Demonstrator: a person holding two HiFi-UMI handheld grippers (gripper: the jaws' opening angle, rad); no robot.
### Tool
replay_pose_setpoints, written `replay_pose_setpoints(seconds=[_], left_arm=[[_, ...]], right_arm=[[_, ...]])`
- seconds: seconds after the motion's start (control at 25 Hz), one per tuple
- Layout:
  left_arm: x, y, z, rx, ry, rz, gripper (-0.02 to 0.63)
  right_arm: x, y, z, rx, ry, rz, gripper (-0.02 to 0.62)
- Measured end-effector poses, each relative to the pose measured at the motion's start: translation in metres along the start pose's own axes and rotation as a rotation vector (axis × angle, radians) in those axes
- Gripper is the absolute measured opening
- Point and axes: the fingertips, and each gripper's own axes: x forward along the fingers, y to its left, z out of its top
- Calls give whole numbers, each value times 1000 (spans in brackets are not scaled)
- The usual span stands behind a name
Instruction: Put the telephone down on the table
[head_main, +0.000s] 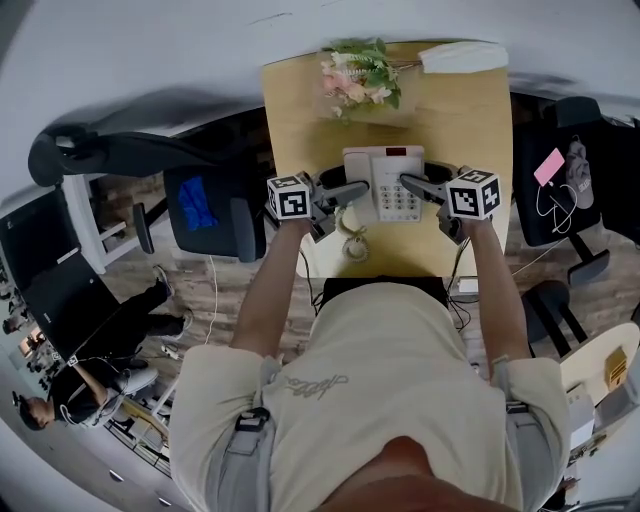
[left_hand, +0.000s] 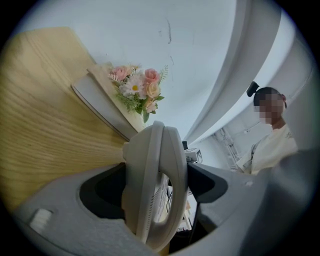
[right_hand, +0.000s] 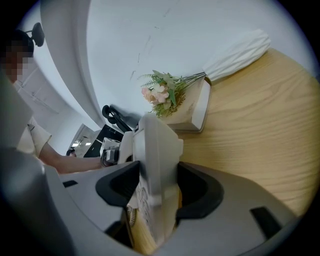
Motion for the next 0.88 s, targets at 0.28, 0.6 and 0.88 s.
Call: replay_pose_setpoints(seconds=[0.28, 0.6, 0.88], left_arm=[[4, 11, 1, -46, 10, 32, 387], [6, 24, 4, -129, 10, 71, 387], [9, 34, 3, -161, 20, 92, 387]], right_arm=[[5, -10, -3, 49, -4, -6, 230], [11, -21, -3, 102, -6, -18, 230], [15, -31, -4, 136, -4, -25, 232]])
